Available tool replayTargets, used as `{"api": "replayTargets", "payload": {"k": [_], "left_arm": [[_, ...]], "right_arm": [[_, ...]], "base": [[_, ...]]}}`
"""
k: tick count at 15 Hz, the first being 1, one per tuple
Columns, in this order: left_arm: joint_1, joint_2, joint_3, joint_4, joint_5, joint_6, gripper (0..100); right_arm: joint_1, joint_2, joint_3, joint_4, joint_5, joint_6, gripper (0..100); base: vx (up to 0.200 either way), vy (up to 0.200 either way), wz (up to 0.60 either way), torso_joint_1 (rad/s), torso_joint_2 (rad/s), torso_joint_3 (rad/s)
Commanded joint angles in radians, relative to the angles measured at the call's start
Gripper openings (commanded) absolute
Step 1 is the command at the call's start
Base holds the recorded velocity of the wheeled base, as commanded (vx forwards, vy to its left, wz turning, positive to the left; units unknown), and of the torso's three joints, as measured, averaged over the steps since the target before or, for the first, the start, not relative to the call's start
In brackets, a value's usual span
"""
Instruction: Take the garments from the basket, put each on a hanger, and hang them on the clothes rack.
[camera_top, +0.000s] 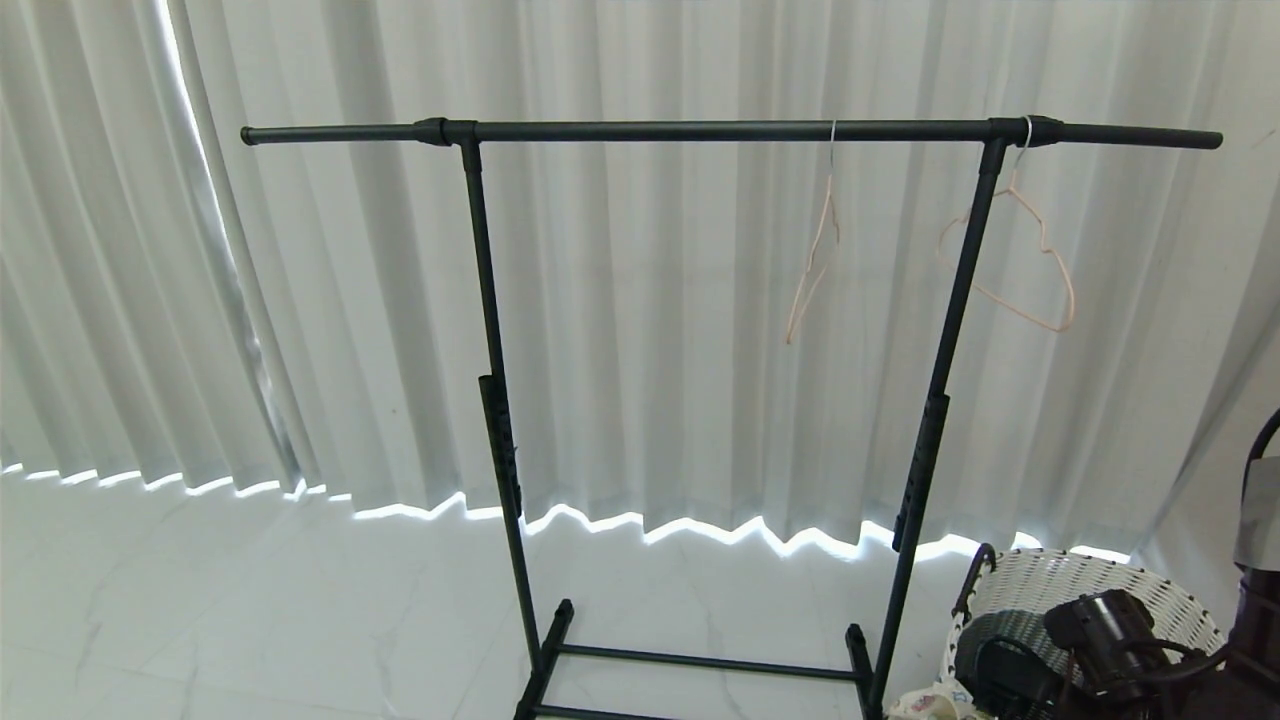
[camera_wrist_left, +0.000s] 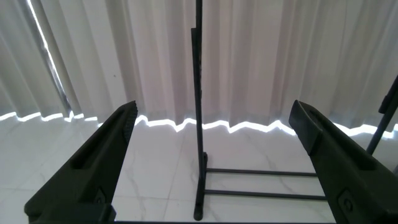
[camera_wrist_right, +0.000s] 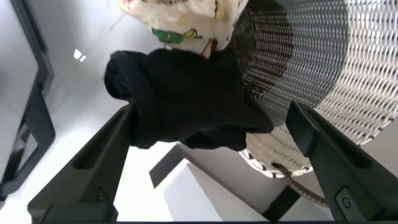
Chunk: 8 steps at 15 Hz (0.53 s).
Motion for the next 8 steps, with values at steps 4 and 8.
{"api": "replayTargets", "payload": {"k": [4,8], "left_arm": [[0.0,0.002,0.0,0.0,0.0,0.0,100],[0.0,0.002,0.0,0.0,0.0,0.0,100]], "right_arm": [[0.002,0.013,0.002,-0.003,-0.004,0.001,0],[0.009,0.017,0.0,-0.003,-0.021,-0.001,0]], "base": [[0.0,0.0,0.0,0.0,0.0,0.0],[0.0,0.0,0.0,0.0,0.0,0.0]]}}
